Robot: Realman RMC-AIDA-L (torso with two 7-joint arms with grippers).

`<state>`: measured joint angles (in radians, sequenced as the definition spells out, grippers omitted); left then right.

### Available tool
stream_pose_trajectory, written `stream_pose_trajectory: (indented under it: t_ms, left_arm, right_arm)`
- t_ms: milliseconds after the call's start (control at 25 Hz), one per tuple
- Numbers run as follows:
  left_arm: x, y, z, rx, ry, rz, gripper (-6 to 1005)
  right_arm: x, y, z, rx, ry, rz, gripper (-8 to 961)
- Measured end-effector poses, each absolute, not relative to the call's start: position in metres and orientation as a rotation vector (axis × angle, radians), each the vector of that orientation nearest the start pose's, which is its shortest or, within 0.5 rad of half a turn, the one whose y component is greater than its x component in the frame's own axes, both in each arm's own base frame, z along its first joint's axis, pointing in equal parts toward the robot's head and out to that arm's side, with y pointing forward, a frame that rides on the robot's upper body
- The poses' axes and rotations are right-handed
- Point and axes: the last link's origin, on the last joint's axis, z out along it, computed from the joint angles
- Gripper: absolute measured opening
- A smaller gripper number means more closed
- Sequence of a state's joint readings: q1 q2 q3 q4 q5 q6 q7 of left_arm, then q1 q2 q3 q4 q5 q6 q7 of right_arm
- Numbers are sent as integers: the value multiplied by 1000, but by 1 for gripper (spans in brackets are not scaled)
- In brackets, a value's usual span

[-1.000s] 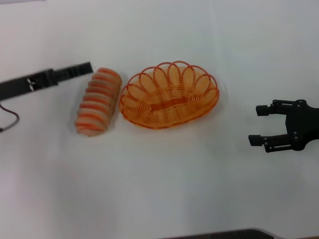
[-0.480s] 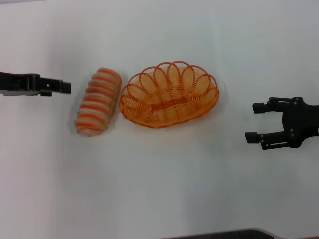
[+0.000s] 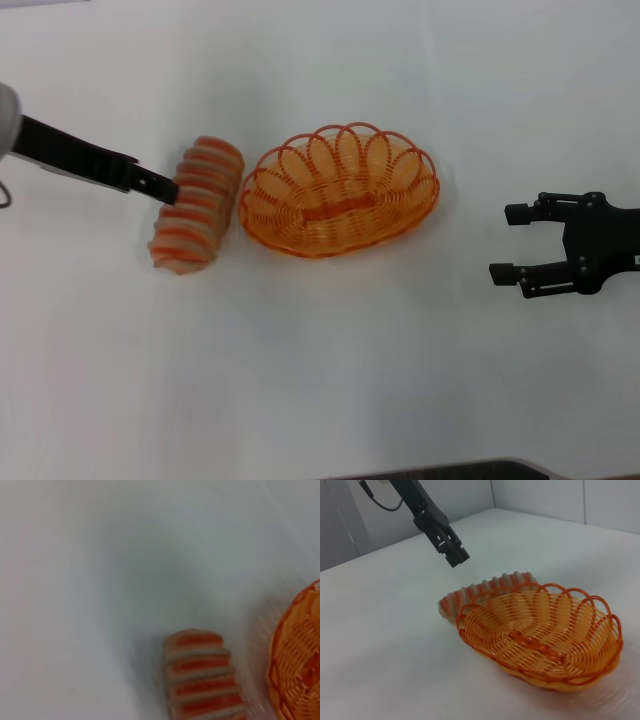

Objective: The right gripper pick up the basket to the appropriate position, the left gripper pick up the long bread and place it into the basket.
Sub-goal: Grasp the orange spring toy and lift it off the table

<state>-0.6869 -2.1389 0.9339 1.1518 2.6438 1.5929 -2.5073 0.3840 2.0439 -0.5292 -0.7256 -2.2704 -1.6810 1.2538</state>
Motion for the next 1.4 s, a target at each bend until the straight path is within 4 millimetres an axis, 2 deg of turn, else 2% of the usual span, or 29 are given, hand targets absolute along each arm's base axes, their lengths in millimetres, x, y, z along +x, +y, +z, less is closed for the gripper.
stream_pose_trajectory:
  t_ms: [520,1400]
  left_arm:
    - [-204,367,-5,-2482,-1293,322,683]
    - [-209,369,-28,-2494,-1261,381,677]
  right_arm:
    - [332,274,26,-2760,663,424,917]
    - [329,280,27,-2754,667,420,917]
